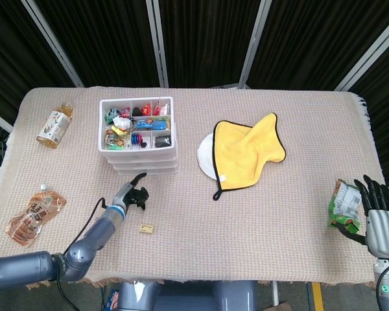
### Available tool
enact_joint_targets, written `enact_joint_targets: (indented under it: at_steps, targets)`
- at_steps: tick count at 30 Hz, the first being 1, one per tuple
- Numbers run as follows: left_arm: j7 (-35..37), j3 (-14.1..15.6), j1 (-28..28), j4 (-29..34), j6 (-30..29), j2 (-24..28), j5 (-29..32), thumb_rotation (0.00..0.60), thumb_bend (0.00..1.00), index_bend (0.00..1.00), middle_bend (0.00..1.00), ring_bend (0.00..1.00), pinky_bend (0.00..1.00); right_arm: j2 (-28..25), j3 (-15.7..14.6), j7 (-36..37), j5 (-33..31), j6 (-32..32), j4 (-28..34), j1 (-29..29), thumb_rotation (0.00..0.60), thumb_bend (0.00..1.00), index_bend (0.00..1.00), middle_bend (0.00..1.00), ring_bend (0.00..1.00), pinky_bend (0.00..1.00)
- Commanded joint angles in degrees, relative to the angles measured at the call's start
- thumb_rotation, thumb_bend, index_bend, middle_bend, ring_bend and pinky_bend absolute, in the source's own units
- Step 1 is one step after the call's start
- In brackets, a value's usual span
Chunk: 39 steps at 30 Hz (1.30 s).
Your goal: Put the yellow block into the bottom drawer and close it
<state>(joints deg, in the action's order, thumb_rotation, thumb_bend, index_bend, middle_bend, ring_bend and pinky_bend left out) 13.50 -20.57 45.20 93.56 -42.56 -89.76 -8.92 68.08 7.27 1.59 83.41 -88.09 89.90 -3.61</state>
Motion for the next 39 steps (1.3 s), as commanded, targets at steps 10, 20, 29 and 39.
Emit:
enact_joint_targets:
  at_steps: [10, 20, 29, 39]
  targets:
    - [-1.0, -0.4, 1.4, -3.8, 1.1, -2.3, 1.4, 0.6, 0.89, 0.0, 0.95, 0.87, 0.67, -0.1, 0.0, 0.4, -0.1, 0.1, 0.0, 0.0, 0.6, 0.05, 0.09, 0.0, 0.0, 0.0]
    - [-1.3, -1.8, 2.8, -5.8, 2.2, -3.4, 2.0, 0.6, 0.89, 0.0, 0.95, 0.87, 0.67, 0.0, 0.0, 0.2, 0.0, 0.0, 0.1, 0.0, 0.6, 0.05, 0.09, 0.0, 0.0, 0.0]
    - [-1.6, -2.0, 3.7, -8.0, 2.7, -4.9, 3.6, 0.6, 0.89, 0.0, 0.95, 0.87, 0.67, 0.0, 0.0, 0.3, 0.1, -0.2, 0.1, 0.0, 0.6, 0.05, 0.09, 0.0, 0.0, 0.0]
    - [-2.2, -2.2, 4.0, -9.2, 2.1, -6.1, 2.0, 0.6, 0.89, 0.02, 0.95, 0.87, 0.67, 0.1, 0.1, 0.3, 0.2, -0.2, 0.0, 0.0, 0.6, 0.05, 0.09, 0.0, 0.0, 0.0]
